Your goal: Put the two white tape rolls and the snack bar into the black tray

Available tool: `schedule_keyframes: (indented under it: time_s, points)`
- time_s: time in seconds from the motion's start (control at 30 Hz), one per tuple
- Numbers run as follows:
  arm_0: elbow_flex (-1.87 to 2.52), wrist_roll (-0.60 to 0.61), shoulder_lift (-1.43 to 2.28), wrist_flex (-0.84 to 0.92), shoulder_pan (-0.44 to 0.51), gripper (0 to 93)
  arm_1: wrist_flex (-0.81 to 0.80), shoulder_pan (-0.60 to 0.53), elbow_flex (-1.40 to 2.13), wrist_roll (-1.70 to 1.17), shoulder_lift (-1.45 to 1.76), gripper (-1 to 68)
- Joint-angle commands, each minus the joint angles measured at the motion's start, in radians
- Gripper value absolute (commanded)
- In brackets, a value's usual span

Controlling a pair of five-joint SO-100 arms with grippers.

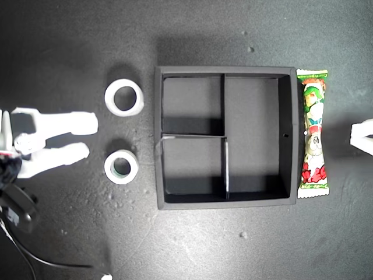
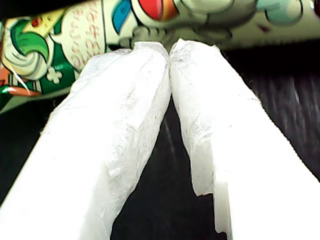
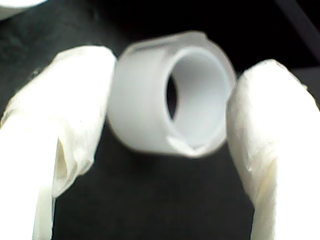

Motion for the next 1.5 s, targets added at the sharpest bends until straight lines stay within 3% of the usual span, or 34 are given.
schedule_keyframes:
  time_s: [0.0,0.3,0.37,0.5,0.83,1.0,1.13,1.27,1.4,1.47]
  points:
    - [-0.127,0.021,-0.253,-0.074,-0.015,18.3,-0.092,0.035,0.011,0.114,0.005,-0.3]
    - [-0.443,0.147,-0.848,-0.144,-0.086,18.8,-0.285,0.152,0.011,0.163,0.005,2.3]
    - [-0.525,0.15,-0.985,-0.123,-0.1,18.2,-0.295,0.158,0.011,0.14,0.005,5.9]
    - [-0.624,0.149,-1.183,-0.104,-0.124,17.4,-0.295,0.129,0.008,0.075,0.005,6.7]
    - [-0.71,0.152,-1.344,-0.063,-0.156,14.6,-0.239,0.066,0.003,-0.049,0.005,12.6]
    - [-0.778,0.153,-1.407,-0.048,-0.187,4.0,-0.252,0.092,-0.051,-0.124,-0.005,20.7]
    - [-0.861,0.167,-1.368,0.067,-0.207,0.0,-0.258,0.153,-0.114,0.009,-0.008,21.6]
    - [-1.046,0.199,-1.324,0.238,-0.207,0.0,-0.152,0.219,-0.161,0.207,-0.009,17.3]
    - [-1.321,0.219,-1.336,0.4,-0.175,0.0,-0.089,0.225,-0.244,-0.072,-0.015,18.1]
    - [-1.443,0.23,-1.371,0.453,-0.158,0.0,-0.06,0.206,-0.291,-0.327,-0.015,23.3]
